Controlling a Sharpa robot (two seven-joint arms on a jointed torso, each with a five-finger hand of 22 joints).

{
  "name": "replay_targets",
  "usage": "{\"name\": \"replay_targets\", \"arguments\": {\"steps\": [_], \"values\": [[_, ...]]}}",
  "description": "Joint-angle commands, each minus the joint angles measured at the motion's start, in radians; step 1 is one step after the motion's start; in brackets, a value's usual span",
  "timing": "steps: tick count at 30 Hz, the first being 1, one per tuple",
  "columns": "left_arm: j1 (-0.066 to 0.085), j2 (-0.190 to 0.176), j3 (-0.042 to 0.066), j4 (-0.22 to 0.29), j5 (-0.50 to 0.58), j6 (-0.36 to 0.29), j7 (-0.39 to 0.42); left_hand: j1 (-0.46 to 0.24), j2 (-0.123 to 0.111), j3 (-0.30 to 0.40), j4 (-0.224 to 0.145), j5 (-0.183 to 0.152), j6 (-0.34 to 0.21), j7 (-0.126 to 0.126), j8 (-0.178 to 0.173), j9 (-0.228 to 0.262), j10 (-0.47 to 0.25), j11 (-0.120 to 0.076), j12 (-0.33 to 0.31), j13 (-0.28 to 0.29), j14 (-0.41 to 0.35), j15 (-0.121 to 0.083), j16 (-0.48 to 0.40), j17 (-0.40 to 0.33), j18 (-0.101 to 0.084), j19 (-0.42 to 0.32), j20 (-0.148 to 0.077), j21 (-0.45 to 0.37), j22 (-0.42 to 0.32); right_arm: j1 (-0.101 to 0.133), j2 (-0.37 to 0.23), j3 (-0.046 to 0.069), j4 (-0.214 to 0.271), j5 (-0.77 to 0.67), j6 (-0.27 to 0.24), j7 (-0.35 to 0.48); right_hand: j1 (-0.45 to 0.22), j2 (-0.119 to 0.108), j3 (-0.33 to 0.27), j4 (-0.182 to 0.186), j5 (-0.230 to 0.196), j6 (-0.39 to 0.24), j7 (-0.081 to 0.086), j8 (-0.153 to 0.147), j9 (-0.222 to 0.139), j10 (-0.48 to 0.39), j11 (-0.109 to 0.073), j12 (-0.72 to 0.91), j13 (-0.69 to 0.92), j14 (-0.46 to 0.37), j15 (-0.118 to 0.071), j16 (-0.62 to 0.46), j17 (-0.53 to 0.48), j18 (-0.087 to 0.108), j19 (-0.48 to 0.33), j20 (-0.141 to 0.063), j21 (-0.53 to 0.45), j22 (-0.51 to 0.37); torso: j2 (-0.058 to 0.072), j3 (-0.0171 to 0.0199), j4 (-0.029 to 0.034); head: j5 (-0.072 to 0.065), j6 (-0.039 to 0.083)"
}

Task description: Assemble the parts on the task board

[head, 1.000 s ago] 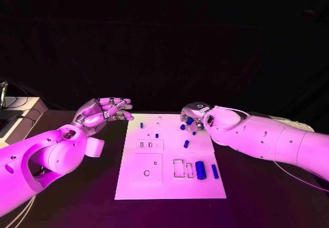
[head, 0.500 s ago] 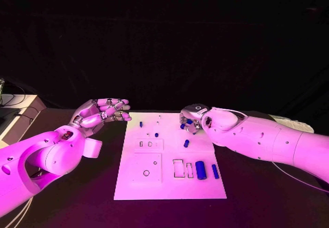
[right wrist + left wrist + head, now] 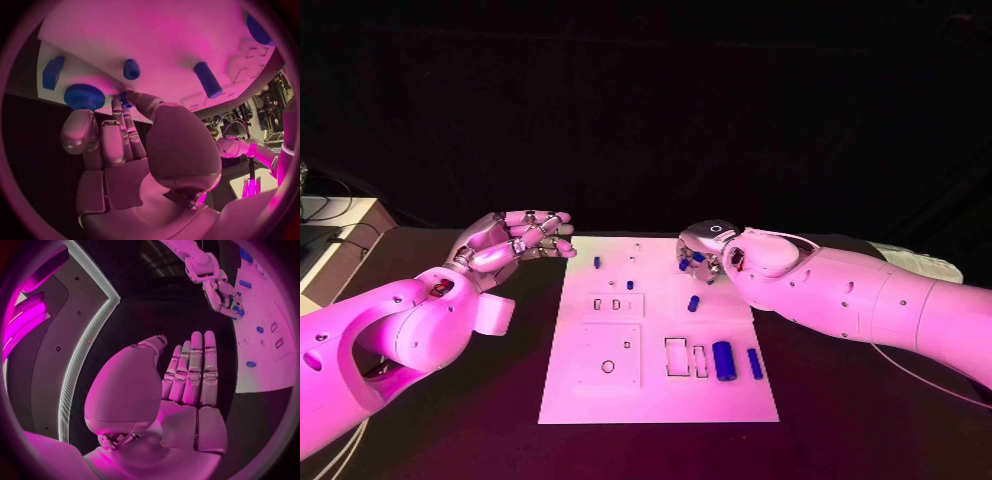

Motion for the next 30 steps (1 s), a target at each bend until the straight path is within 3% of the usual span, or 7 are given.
{"name": "replay_targets", "arguments": {"steps": [1,4,11,22,30], "values": [[0.001,0.001,0.001,0.001,0.006,0.001,0.003,-0.004,-0.007,0.006,-0.002,-0.002,0.008,0.002,-0.005,-0.001,0.005,0.002,-0.007,0.0,-0.005,-0.002,0.005,0.001,0.002,-0.003,-0.001,0.004,0.001,-0.005,0.001,-0.003,0.002,-0.001,0.001,0.008,0.005,0.009,0.006,0.004,0.001,0.013,-0.002,0.011,0.011,0.018,-0.005,0.007,0.002,0.022,-0.004,0.006,0.0,-0.012,0.009,-0.003,0.015,0.021,0.006,-0.0009,0.0001,0.0,0.003],[0.001,0.001,0.001,0.0,0.006,0.001,0.003,-0.004,-0.007,0.006,-0.002,-0.002,0.008,0.002,-0.005,-0.001,0.005,0.002,-0.007,0.0,-0.005,-0.002,0.005,0.001,0.002,-0.003,-0.001,0.004,0.001,-0.005,0.0,-0.003,0.004,0.0,-0.022,0.009,0.025,0.028,0.023,0.0,-0.025,0.044,-0.014,0.034,0.028,0.063,-0.019,0.015,0.01,0.021,-0.015,0.011,-0.001,-0.021,0.025,-0.01,0.053,0.073,0.008,-0.0009,-0.0003,0.001,0.004],[0.001,0.001,0.001,-0.004,0.006,0.002,0.001,-0.004,-0.007,0.007,-0.002,-0.002,0.008,0.002,-0.005,-0.001,0.006,0.002,-0.007,0.0,-0.007,-0.002,0.006,0.003,0.002,-0.004,-0.001,0.005,0.001,-0.005,-0.005,-0.003,0.019,0.01,-0.113,-0.006,0.049,0.054,0.033,-0.014,-0.03,0.075,-0.029,0.074,0.067,0.123,-0.039,0.023,0.029,0.02,-0.031,0.014,-0.008,-0.033,0.047,-0.026,0.107,0.148,0.012,-0.002,0.0009,0.0,0.011],[0.001,-0.001,0.001,-0.01,0.006,0.002,-0.003,-0.003,-0.007,0.008,-0.003,-0.002,0.009,0.002,-0.005,-0.001,0.006,0.002,-0.007,0.0,-0.007,-0.002,0.007,0.004,0.002,-0.005,-0.001,0.005,0.001,-0.003,-0.01,0.012,0.052,0.037,-0.178,-0.066,0.043,0.052,0.032,-0.015,-0.04,0.076,-0.031,0.084,0.081,0.129,-0.04,0.018,0.033,0.02,-0.032,0.015,-0.011,-0.04,0.058,-0.029,0.132,0.182,0.015,-0.004,0.0016,0.001,0.019],[0.001,-0.001,0.001,-0.013,0.005,0.004,-0.005,-0.002,-0.007,0.01,-0.005,-0.002,0.009,0.002,-0.006,-0.001,0.006,0.002,-0.007,0.0,-0.009,-0.002,0.007,0.006,0.002,-0.006,-0.001,0.006,0.002,-0.001,0.036,0.02,0.026,0.034,-0.21,-0.112,0.042,0.051,0.032,-0.015,-0.042,0.075,-0.031,0.085,0.083,0.128,-0.04,0.016,0.033,0.02,-0.033,0.015,-0.012,-0.041,0.059,-0.029,0.135,0.187,0.021,-0.005,0.0039,0.003,0.027]]}}
